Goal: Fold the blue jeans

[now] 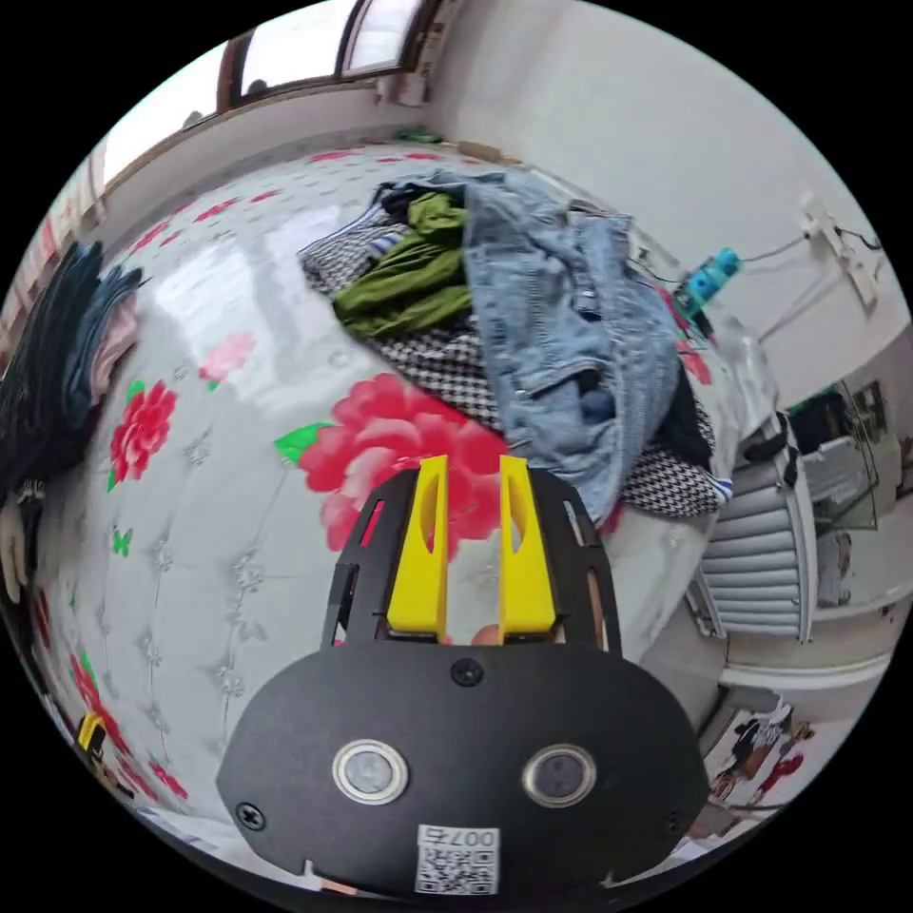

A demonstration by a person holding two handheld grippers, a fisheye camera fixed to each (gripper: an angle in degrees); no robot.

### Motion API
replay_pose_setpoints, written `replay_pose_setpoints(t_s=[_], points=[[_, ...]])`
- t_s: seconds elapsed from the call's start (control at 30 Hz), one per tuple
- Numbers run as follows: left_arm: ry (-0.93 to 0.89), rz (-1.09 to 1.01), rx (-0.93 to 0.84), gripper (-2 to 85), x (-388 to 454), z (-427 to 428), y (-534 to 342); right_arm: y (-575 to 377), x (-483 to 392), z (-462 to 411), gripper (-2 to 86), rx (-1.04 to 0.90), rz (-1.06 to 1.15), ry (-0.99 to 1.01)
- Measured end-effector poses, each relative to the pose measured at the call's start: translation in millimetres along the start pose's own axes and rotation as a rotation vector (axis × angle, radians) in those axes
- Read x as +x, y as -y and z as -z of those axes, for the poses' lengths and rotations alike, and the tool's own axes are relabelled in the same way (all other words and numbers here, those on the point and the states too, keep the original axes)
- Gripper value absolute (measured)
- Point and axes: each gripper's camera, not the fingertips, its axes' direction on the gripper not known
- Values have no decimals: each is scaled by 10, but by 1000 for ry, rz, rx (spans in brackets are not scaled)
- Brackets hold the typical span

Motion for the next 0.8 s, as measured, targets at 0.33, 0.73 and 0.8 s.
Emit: replay_pose_setpoints(t_s=[0.33,0.73,0.8], points=[[-79,-78,-4,52,754,7,250,-20,770,-726,5,-247,-176,255],[-117,-25,148,46,978,382,-97,-816,-766,561,-2,-80,462,934],[-118,-5,182,47,943,469,-230,-1219,-1346,910,-3,-157,735,1065]])
